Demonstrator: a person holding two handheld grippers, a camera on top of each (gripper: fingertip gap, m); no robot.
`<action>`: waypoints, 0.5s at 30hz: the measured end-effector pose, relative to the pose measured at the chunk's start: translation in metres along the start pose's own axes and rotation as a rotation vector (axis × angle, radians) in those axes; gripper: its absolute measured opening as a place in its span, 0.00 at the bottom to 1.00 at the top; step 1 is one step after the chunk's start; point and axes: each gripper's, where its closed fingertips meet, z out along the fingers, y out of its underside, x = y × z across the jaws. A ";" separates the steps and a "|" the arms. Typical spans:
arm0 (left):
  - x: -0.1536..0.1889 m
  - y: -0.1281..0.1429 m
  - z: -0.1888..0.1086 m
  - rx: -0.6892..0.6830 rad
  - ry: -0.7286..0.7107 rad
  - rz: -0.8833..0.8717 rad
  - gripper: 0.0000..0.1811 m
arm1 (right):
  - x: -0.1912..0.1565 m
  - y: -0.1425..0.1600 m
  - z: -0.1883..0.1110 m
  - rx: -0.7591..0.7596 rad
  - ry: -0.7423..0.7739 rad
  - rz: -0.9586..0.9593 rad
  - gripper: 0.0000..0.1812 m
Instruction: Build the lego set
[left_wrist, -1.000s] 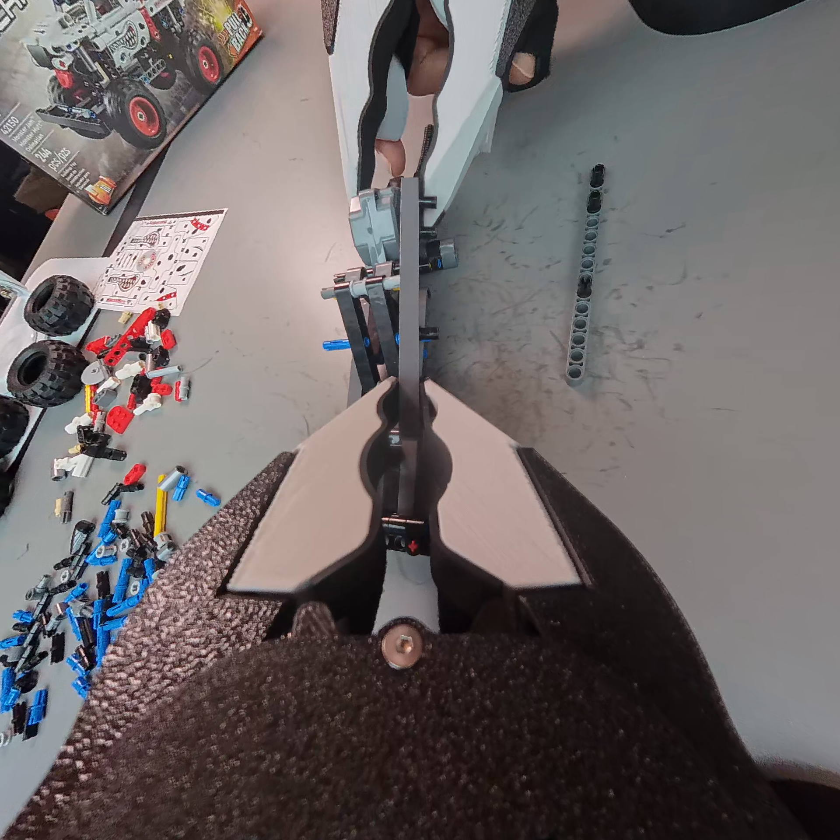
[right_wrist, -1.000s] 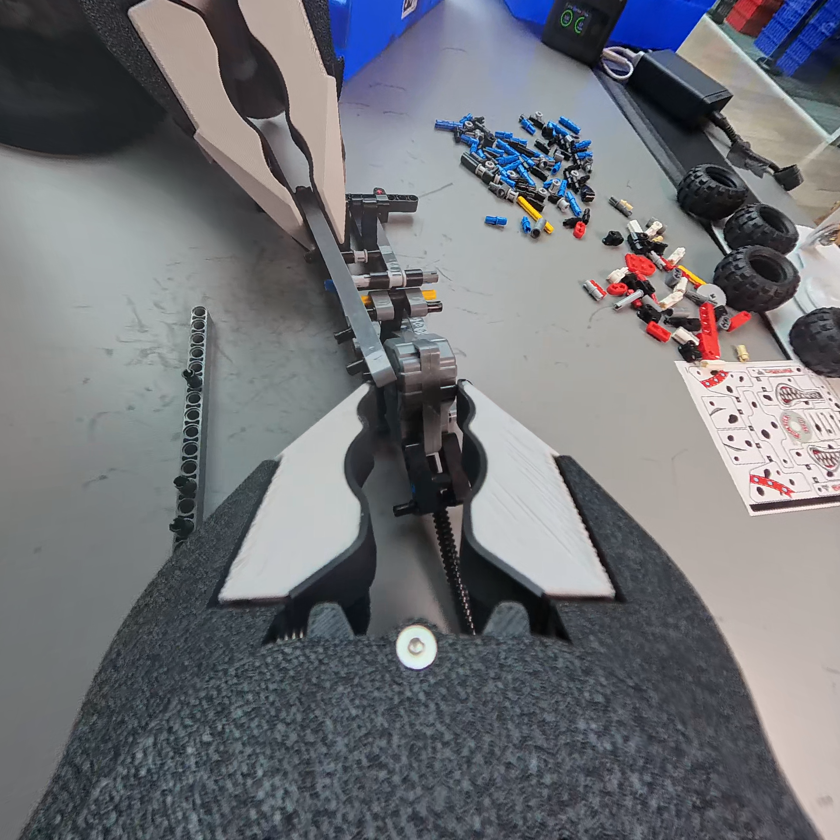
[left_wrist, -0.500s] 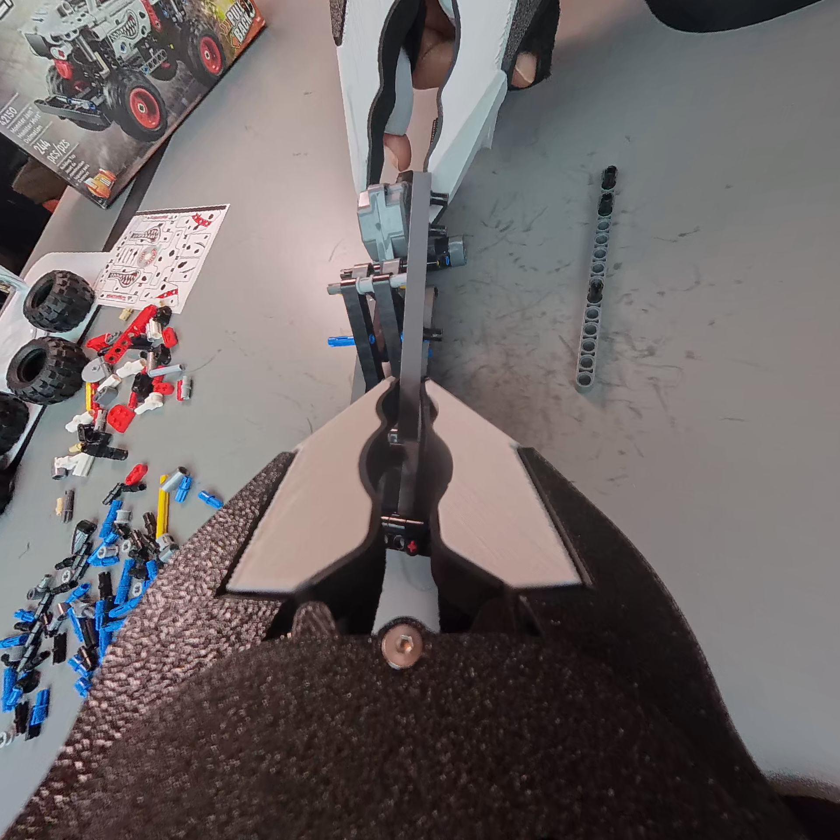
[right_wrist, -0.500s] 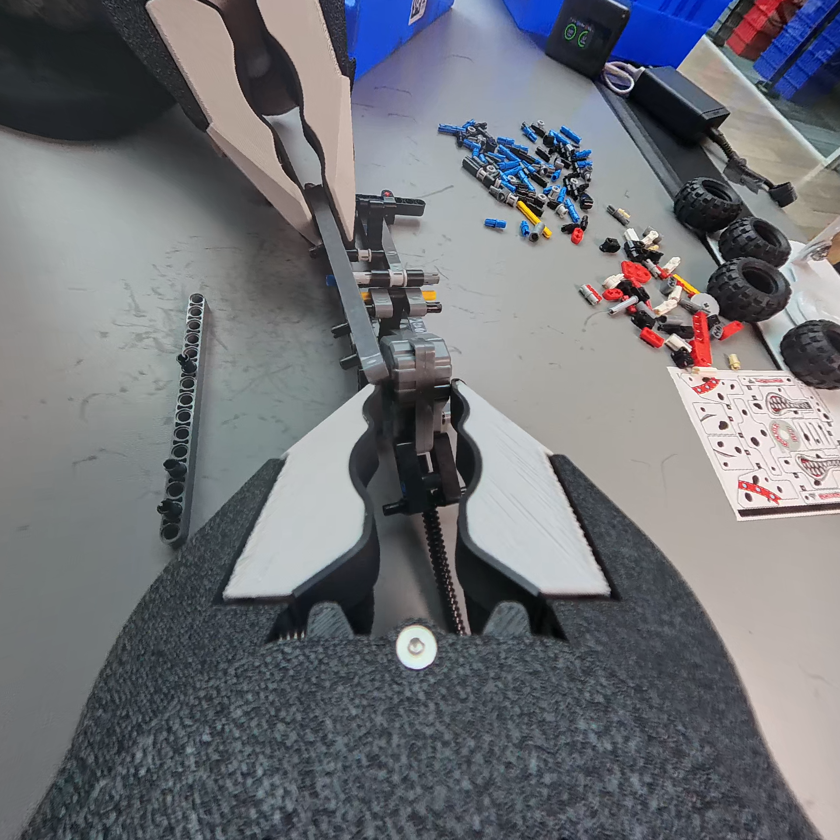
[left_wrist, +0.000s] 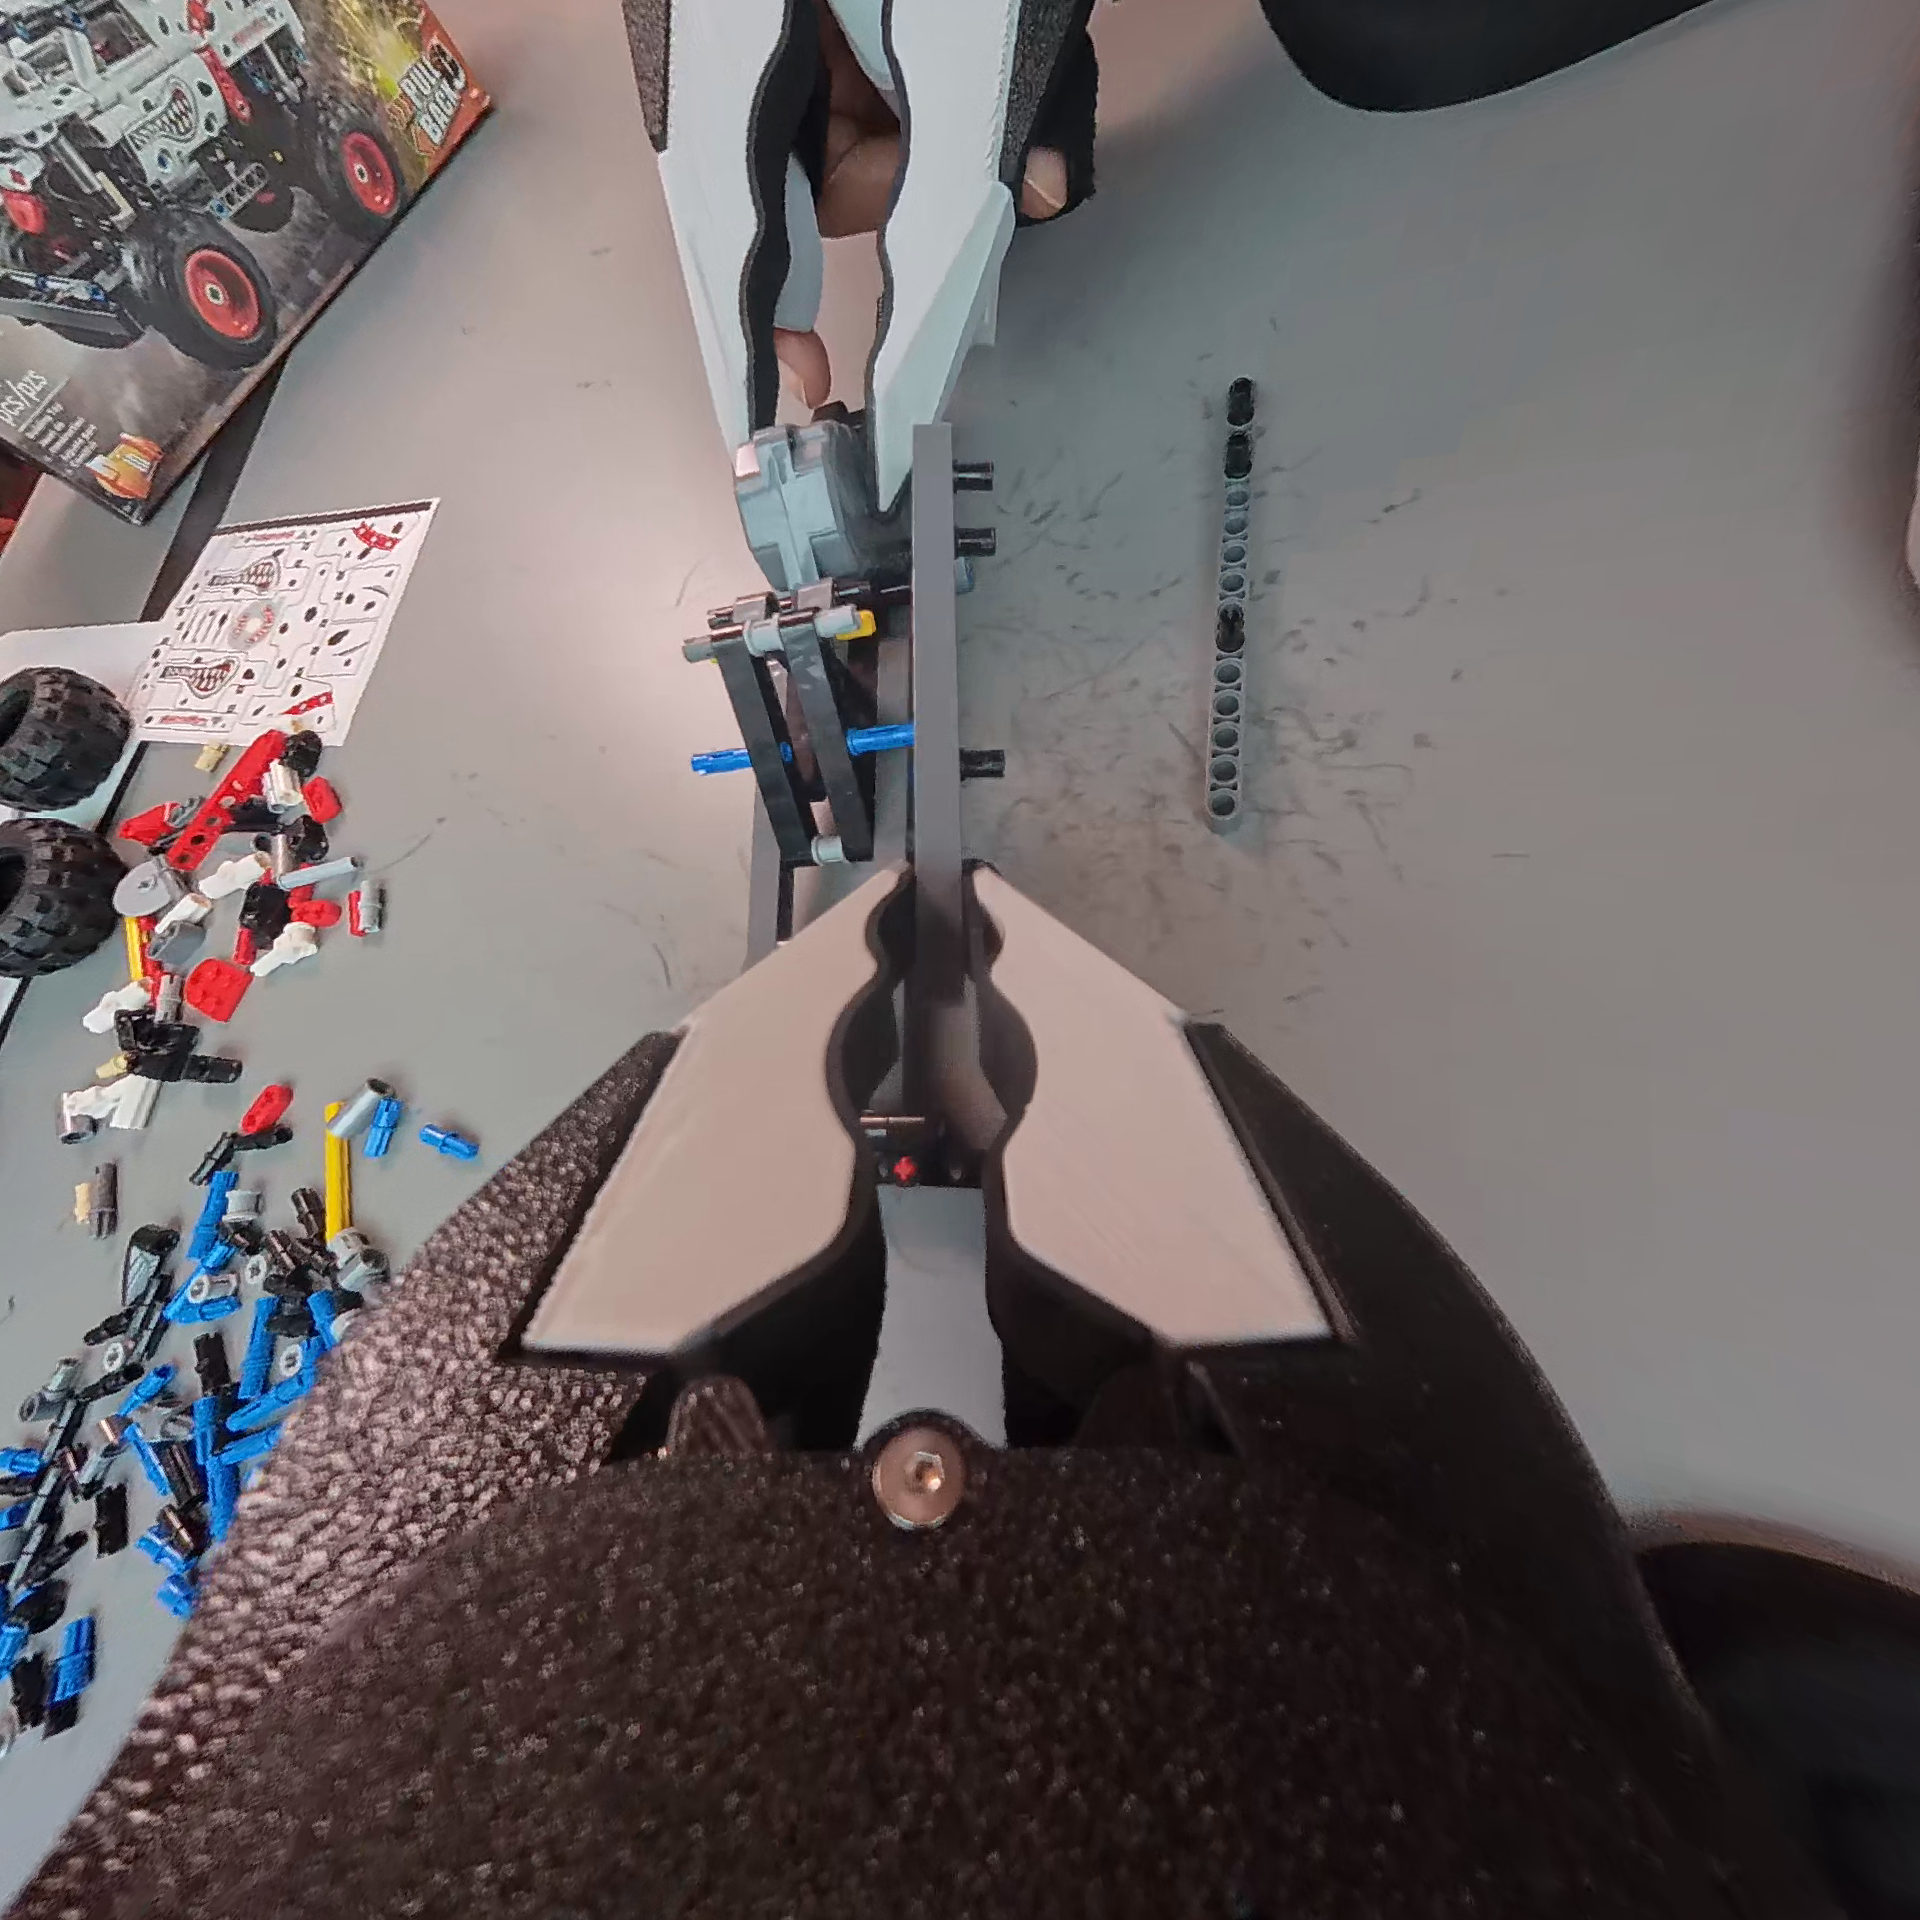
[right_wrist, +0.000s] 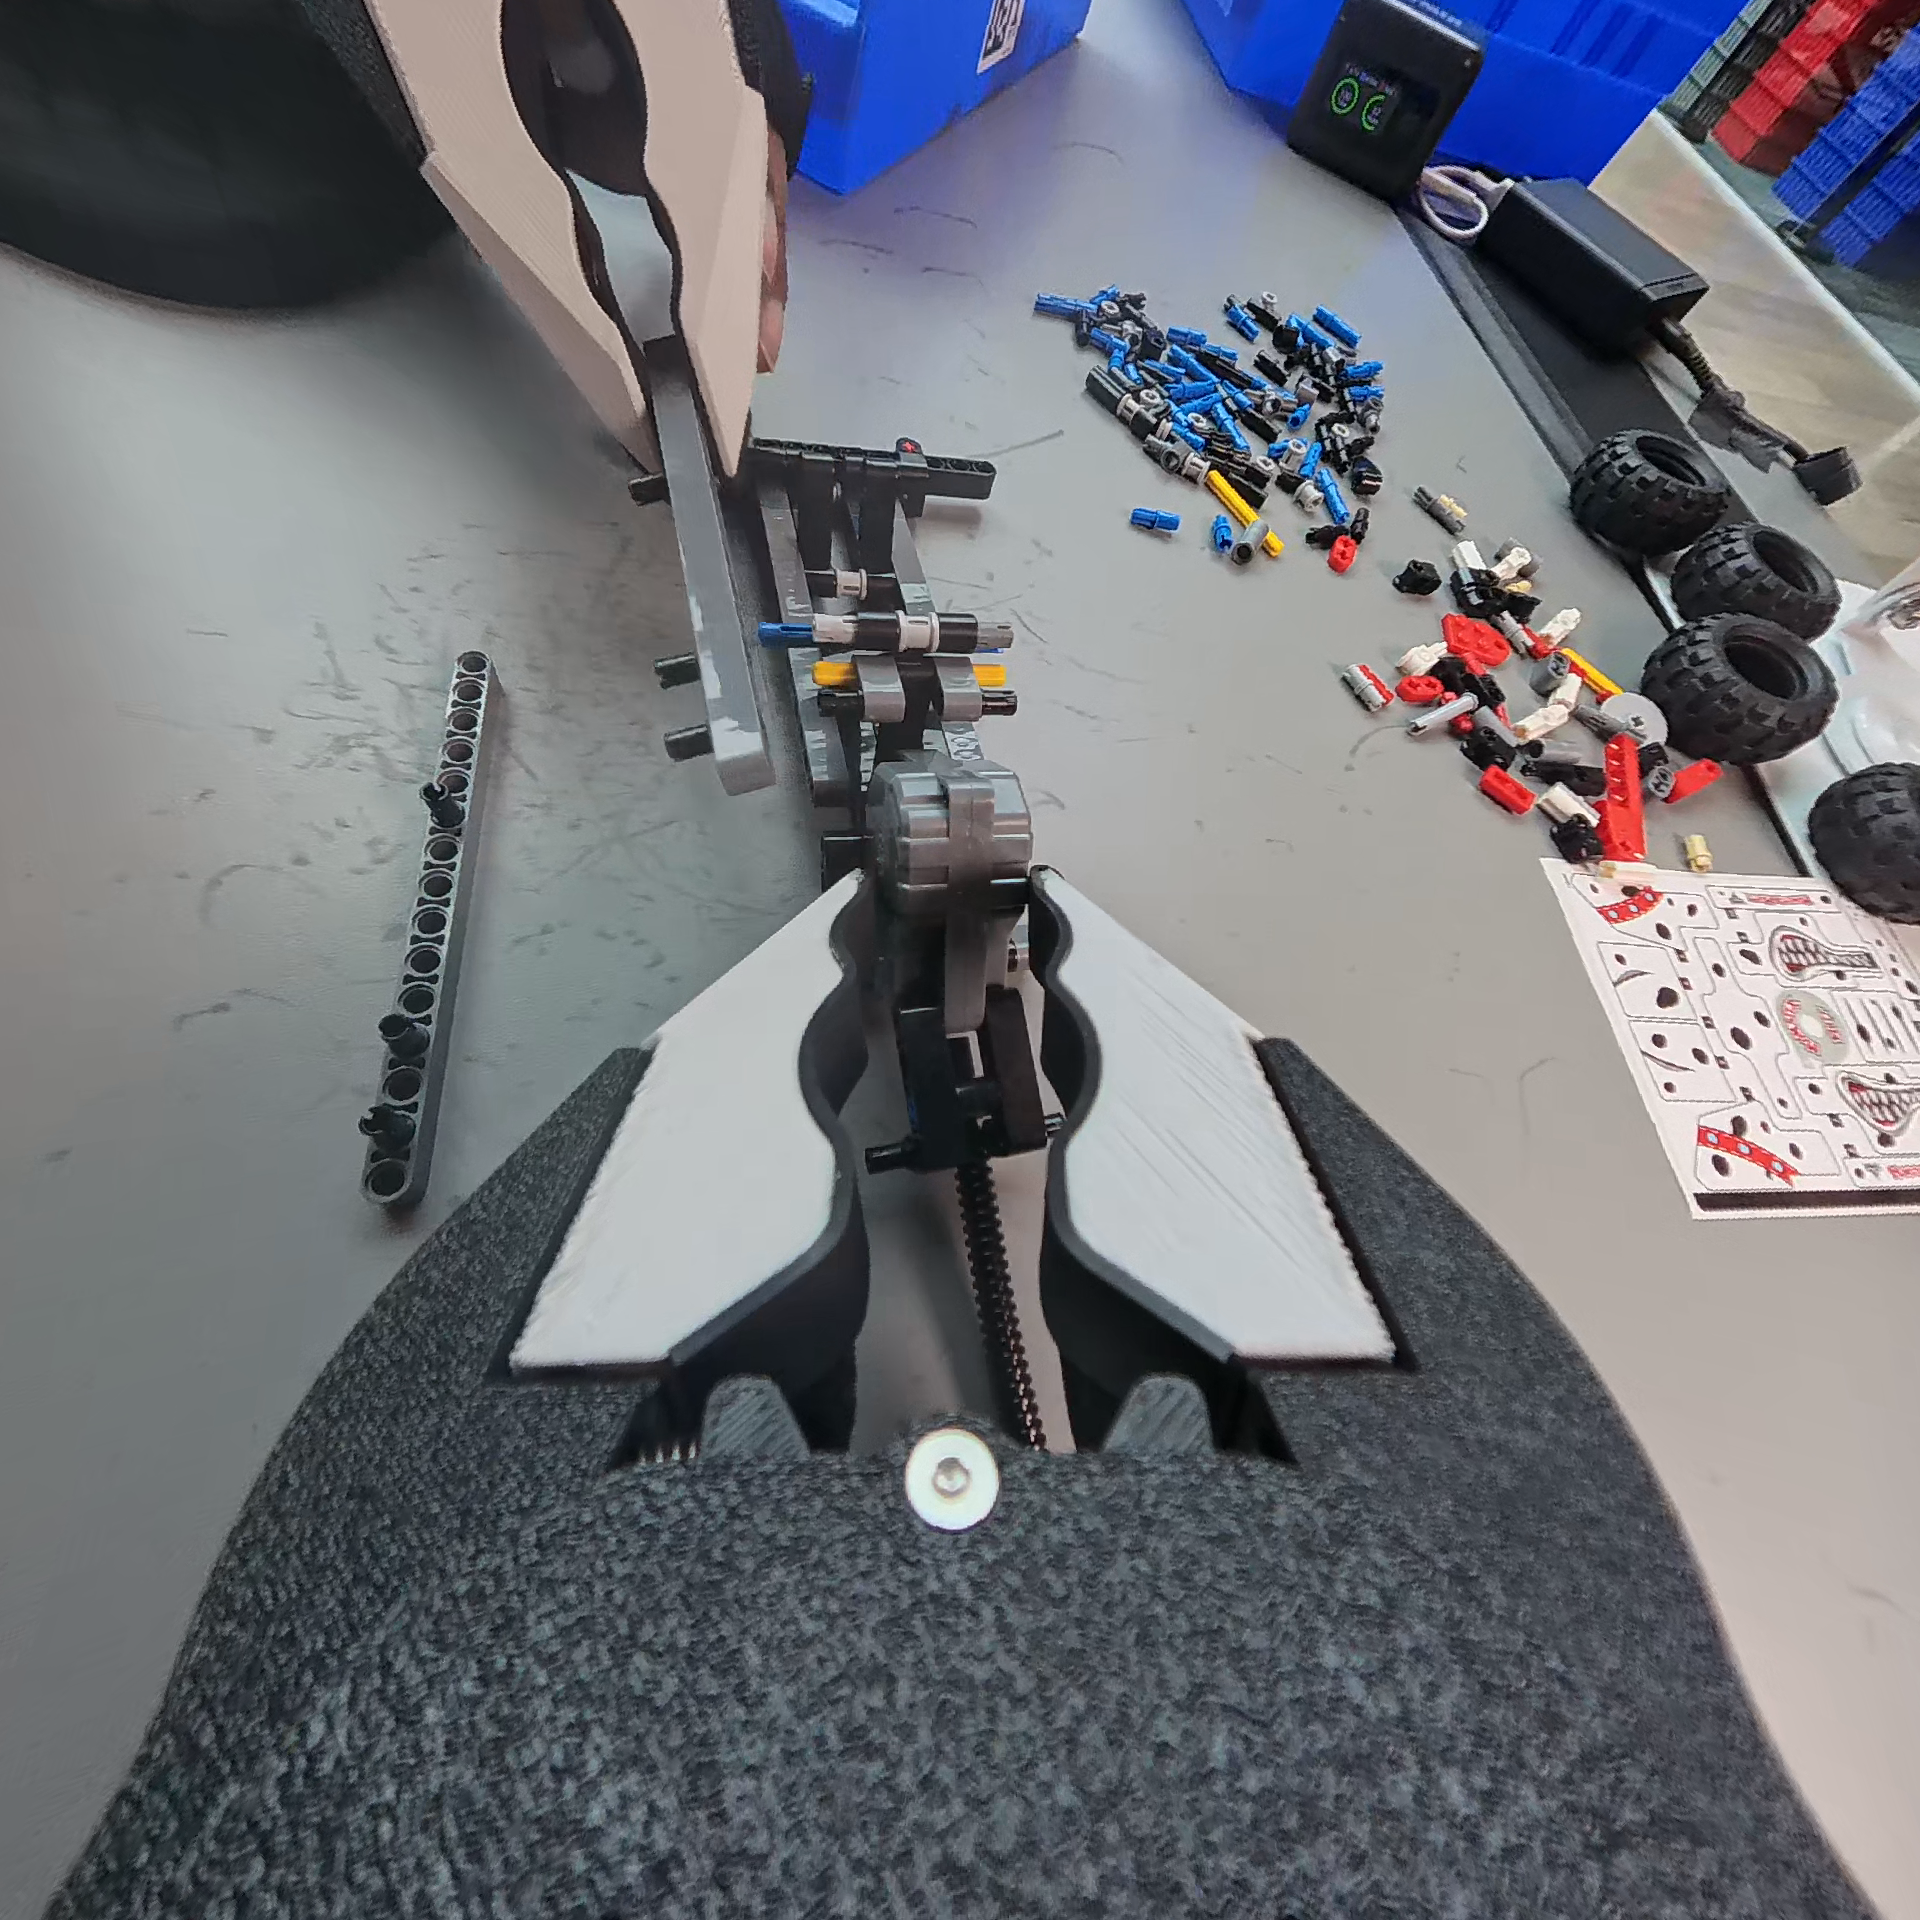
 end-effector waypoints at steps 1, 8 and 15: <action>0.001 0.001 0.000 -0.004 0.008 0.002 0.05 | 0.000 0.000 0.000 0.000 0.000 0.000 0.15; 0.001 -0.002 0.013 -0.014 0.035 0.035 0.05 | -0.001 0.000 0.000 0.003 -0.008 -0.005 0.15; -0.011 0.002 0.018 -0.054 0.003 0.017 0.06 | -0.003 0.000 -0.001 0.005 -0.009 -0.018 0.15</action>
